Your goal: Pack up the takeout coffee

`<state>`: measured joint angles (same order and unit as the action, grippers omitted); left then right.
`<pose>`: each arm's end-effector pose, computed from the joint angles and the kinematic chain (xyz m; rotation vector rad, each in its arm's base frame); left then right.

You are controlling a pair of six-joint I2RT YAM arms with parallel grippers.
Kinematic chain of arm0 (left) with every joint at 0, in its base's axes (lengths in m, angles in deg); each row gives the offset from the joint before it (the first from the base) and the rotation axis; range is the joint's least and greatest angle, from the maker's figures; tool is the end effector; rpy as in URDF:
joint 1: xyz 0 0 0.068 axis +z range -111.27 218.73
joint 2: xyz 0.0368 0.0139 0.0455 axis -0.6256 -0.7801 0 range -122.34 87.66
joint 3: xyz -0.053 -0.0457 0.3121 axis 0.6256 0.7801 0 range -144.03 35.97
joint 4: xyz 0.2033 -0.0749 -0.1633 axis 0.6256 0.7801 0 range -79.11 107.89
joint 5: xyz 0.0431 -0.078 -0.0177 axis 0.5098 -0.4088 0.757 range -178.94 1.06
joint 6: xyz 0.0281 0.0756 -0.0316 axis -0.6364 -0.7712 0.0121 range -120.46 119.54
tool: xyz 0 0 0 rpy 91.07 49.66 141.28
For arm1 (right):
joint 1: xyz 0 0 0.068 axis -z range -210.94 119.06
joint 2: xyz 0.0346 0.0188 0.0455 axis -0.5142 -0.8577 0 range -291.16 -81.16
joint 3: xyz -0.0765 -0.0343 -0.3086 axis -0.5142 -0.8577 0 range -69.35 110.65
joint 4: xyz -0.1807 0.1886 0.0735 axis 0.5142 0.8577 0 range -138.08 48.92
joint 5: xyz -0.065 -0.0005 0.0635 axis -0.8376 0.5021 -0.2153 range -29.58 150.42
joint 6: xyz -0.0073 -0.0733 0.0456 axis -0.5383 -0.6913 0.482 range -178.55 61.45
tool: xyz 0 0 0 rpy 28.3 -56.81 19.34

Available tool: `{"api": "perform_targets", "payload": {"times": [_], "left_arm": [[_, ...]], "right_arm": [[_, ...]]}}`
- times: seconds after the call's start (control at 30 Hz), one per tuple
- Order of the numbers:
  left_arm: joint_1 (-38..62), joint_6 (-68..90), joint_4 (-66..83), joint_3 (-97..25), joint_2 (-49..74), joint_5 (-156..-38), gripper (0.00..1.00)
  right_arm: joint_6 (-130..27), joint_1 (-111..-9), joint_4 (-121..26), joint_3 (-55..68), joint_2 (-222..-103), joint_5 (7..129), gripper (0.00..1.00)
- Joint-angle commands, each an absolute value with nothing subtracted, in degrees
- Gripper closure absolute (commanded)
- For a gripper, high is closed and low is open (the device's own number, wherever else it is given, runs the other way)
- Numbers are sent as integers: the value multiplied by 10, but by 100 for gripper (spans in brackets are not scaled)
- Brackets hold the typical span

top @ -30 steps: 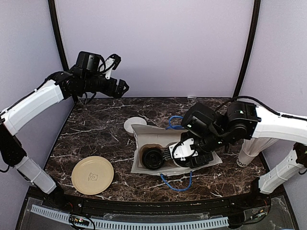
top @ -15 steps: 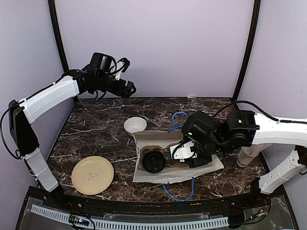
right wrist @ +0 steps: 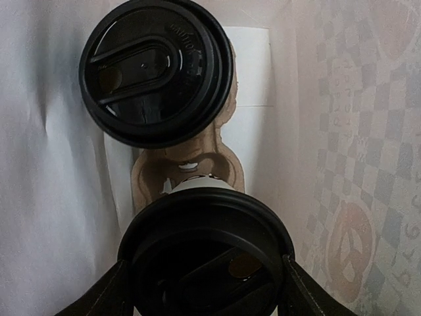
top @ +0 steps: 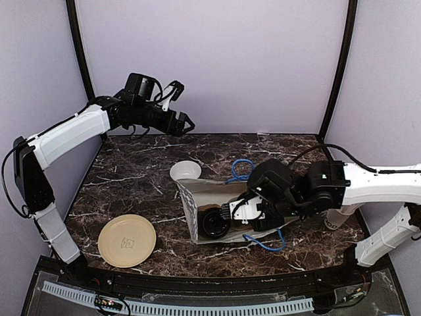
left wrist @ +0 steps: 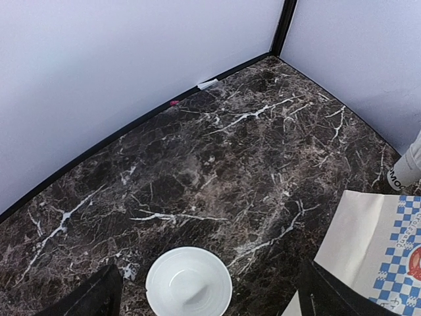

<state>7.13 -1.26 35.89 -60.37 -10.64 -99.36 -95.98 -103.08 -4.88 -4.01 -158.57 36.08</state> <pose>0.3807 -0.2506 0.4061 0.6886 1.9554 -0.5192 0.1208 0.2723 0.3055 -1.8907 1.5353 -0.2737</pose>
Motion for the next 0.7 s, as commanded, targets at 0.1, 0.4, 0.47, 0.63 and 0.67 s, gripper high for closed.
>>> {"api": "perform_targets", "payload": {"times": [0.1, 0.4, 0.47, 0.63, 0.67], "left_arm": [[72, 17, 317, -581, -94, -1088, 5], [71, 0, 334, -591, -119, -1066, 6], [71, 4, 327, -580, -113, -1069, 6], [71, 10, 320, -560, -92, -1073, 6], [71, 10, 321, -559, -89, -1075, 6]], "right_arm": [[-966, -1035, -77, -44, -1561, 369, 50], [-992, -1035, -47, -50, -1582, 413, 53], [-1008, -1034, -34, -33, -1591, 422, 53], [-1052, -1034, 10, 31, -1610, 420, 53], [-1055, -1035, 18, 40, -1612, 419, 53]]}}
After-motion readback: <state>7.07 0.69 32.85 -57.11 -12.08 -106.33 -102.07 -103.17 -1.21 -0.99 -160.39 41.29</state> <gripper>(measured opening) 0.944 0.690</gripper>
